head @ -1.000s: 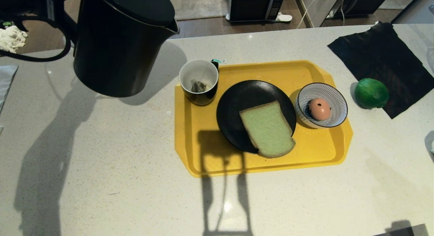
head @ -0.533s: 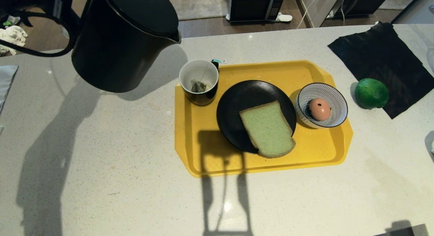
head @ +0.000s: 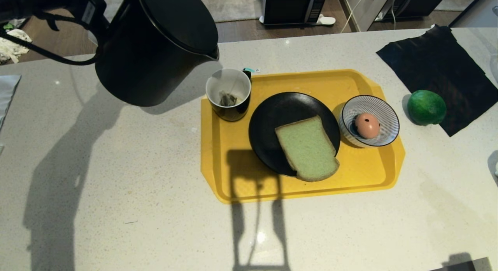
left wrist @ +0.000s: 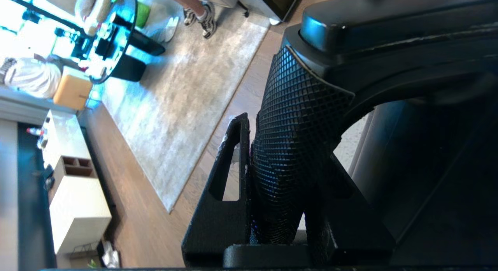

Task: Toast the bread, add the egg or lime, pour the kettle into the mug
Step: Pour water into a cup

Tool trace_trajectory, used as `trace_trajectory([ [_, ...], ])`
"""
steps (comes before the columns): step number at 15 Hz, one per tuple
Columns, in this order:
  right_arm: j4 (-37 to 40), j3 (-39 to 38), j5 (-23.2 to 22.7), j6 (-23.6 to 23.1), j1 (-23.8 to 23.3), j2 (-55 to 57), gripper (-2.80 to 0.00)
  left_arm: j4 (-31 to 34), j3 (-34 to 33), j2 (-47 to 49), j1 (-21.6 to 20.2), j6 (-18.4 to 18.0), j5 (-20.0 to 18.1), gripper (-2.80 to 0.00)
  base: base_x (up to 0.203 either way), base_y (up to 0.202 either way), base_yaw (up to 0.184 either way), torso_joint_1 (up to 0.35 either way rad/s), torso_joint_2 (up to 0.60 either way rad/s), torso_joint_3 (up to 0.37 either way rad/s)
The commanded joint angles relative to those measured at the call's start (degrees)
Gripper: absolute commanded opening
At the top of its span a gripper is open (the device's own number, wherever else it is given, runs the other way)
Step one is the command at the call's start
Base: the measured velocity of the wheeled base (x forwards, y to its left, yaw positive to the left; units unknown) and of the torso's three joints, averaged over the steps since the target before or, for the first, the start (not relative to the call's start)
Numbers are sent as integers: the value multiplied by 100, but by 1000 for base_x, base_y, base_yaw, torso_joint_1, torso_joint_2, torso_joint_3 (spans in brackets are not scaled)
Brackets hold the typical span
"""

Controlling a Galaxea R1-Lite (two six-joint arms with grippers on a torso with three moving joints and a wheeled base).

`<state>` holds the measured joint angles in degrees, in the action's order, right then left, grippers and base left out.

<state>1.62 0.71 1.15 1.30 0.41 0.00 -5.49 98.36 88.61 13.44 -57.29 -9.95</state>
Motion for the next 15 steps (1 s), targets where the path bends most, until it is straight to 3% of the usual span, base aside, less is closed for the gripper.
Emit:
trace_trajectory([
  [1,5,0,-1,2,2,9,-280,132,134,51,14,-155,1,-280,0,0,0,0,0,0],
  [10,-4,0,-1,2,2,0,-280,272,260,95,270,-673,132,-280,0,0,0,0,0,0],
  [15,0,0,-1,2,2,7,-280,950,725,163,342,-951,246,-280,0,0,0,0,0,0],
])
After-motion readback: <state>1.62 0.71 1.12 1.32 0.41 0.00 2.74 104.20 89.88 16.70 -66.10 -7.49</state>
